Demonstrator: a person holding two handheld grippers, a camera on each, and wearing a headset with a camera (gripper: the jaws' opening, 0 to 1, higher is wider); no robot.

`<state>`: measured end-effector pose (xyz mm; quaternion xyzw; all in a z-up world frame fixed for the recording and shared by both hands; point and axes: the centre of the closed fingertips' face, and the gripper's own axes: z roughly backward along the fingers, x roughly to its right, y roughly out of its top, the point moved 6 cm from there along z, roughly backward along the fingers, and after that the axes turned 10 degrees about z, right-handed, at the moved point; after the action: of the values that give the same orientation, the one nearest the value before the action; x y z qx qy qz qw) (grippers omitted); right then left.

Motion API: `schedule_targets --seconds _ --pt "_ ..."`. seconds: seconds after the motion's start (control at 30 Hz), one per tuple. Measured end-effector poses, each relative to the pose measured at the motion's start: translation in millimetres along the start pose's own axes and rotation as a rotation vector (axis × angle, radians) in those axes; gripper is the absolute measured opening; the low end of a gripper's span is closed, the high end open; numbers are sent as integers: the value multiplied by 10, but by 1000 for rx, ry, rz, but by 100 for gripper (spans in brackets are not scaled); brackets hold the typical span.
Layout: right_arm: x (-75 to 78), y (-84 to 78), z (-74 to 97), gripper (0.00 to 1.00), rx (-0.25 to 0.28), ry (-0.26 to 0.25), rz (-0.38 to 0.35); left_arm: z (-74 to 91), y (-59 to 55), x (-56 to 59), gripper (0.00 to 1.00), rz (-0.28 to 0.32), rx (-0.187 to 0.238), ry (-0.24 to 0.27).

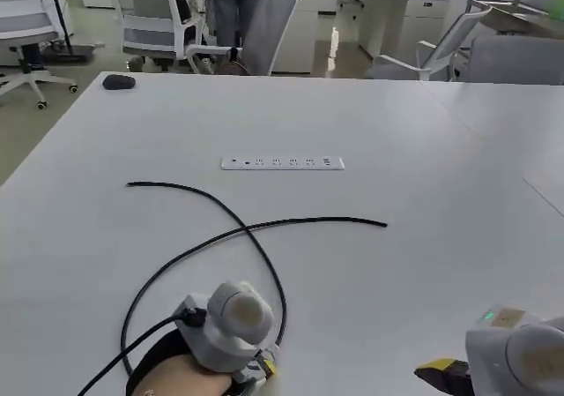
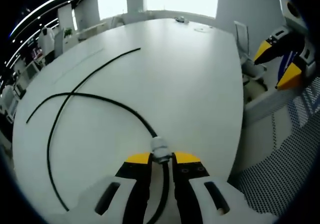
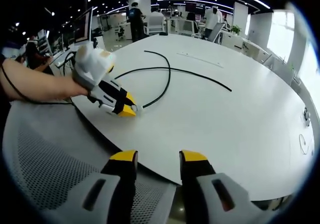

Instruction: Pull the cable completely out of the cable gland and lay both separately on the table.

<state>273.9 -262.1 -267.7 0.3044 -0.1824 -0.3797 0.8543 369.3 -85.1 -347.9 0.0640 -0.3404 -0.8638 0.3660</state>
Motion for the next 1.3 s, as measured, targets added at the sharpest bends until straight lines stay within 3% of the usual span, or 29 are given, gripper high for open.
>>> schedule_targets --seconds 0.13,0.27,0.43,0.47,0.5,0.67,0.73,0.8,0.97,1.0,1.07,1.1,1.17,1.2,1.23,1.3 --pt "2 1 -1 34 2 1 -4 81 77 23 17 21 15 -72" --pt "-2 0 -4 34 0 5 -1 174 71 -21 17 -35 -13 -66" --pt "-11 0 -6 34 0 11 -3 405 238 -41 17 -37 15 -99" --pt "-3 7 3 33 9 3 -4 443 259 -26 17 -52 13 -118" --pt "4 19 13 31 23 -3 -5 502 266 -5 17 -109 -5 -149" --pt "-19 5 -7 32 7 15 -2 740 234 -21 17 -257 -42 -146" --pt "-25 0 -12 31 6 20 -8 839 229 -1 17 -289 -31 -145" --pt "-29 -46 -26 30 -44 22 3 931 238 36 17 -334 -8 -151" --pt "-59 -47 -28 31 -49 44 10 1122 233 136 17 -399 19 -172" --pt "-65 -54 -31 31 -58 51 17 1159 251 172 17 -443 39 -180" --pt "-79 -67 -32 31 -73 70 24 1203 247 221 17 -498 46 -191" --pt "-86 -58 -34 31 -65 80 18 1218 224 245 17 -493 37 -187" --pt "-115 -8 -32 33 -26 125 9 1226 209 264 17 -517 36 -180" --pt "-134 79 -32 33 39 153 17 1231 196 275 17 -539 37 -168" --pt "-147 111 -26 31 53 177 24 1235 187 277 17 -564 38 -158" --pt "-153 136 -22 26 15 224 70 1240 146 297 17 -581 33 -152"
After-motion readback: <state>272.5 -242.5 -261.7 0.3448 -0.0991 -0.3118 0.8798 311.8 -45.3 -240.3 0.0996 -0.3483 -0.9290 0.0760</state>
